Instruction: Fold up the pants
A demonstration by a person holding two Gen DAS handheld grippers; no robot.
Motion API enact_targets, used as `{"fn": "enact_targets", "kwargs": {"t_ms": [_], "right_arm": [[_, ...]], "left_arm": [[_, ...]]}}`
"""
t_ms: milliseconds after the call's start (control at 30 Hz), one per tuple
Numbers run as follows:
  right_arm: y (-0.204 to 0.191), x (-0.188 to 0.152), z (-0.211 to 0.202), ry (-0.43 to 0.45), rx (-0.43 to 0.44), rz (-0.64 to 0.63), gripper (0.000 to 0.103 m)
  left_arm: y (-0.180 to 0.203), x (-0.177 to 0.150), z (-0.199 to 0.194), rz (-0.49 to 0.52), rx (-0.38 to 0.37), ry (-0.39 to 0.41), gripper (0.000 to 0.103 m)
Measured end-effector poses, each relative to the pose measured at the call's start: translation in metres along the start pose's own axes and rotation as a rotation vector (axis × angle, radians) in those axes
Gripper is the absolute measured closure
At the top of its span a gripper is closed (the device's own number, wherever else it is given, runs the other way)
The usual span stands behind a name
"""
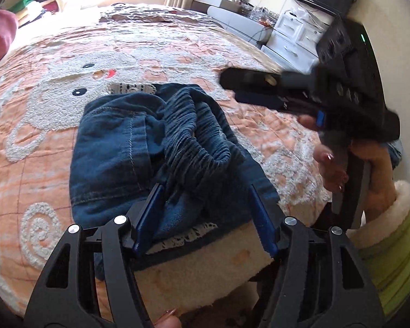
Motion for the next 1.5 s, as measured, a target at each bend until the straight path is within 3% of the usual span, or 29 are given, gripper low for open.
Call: {"fn": "enact_targets", "kwargs": {"t_ms": [233,333,700,1500], "right_arm": [[0.003,-0.019,0.034,-0.155,-0.169,-0.158,0.023],[0.024,-0.033,0.032,-0.181,-0.214,-0.139,0.023],[0.044,-0.045,0.021,-0.164,-0.232,-0.085,0.023],[0.000,-0.013,-0.016,-0.059,-0.218,-0.103,0.021]], "left_arm": [[0.009,-0.011,0.000,0.027,-0.009,-0.012,0.045],[0.011,-0.012,0.000,0.017,-0.025,-0.014,0.045],[0.012,-0.009,-0.004,0.005,-0.034,-0.013,0.044],[0.003,0.006,-0.035,-0.033,-0.040,0.047,0.032]]}}
Point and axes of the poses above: each gripper's, at about its wrist camera, not at the fingertips, and z roughly the way its jaws point, y to its right, x to its top, the point moved 9 cm from there along z, roughly the way its jaws point, and after that the axes turned 9 degrees about y, right-handed, at the moved point
